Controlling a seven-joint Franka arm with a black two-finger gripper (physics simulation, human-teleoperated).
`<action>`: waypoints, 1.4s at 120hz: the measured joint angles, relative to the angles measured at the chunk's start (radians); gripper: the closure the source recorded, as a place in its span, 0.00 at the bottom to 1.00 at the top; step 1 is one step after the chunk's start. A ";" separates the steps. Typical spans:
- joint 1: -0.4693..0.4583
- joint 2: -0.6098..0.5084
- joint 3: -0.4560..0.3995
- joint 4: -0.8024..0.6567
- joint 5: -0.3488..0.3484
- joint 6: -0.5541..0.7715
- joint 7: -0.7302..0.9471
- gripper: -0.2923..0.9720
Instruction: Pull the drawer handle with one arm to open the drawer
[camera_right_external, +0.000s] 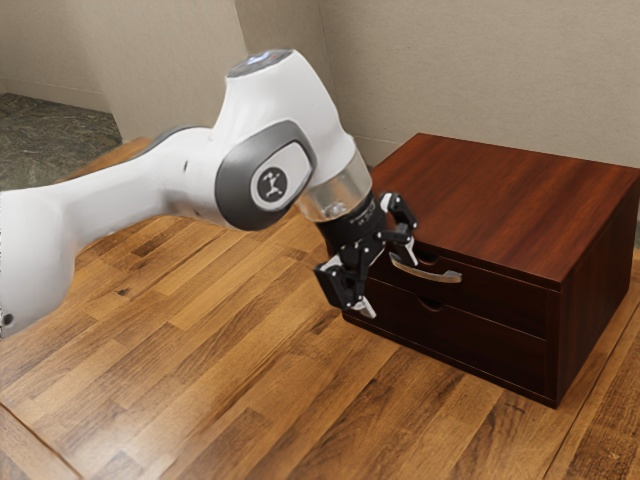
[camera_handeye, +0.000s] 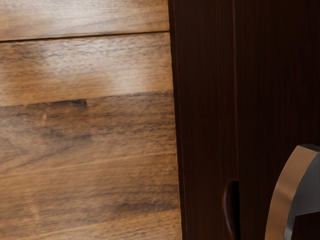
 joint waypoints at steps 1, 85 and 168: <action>0.000 0.001 0.000 0.000 0.000 0.001 0.000 0.23; -0.051 -0.262 0.007 -0.318 0.013 0.027 -0.024 0.80; 0.021 -0.554 -0.014 -0.583 0.042 0.062 -0.037 0.85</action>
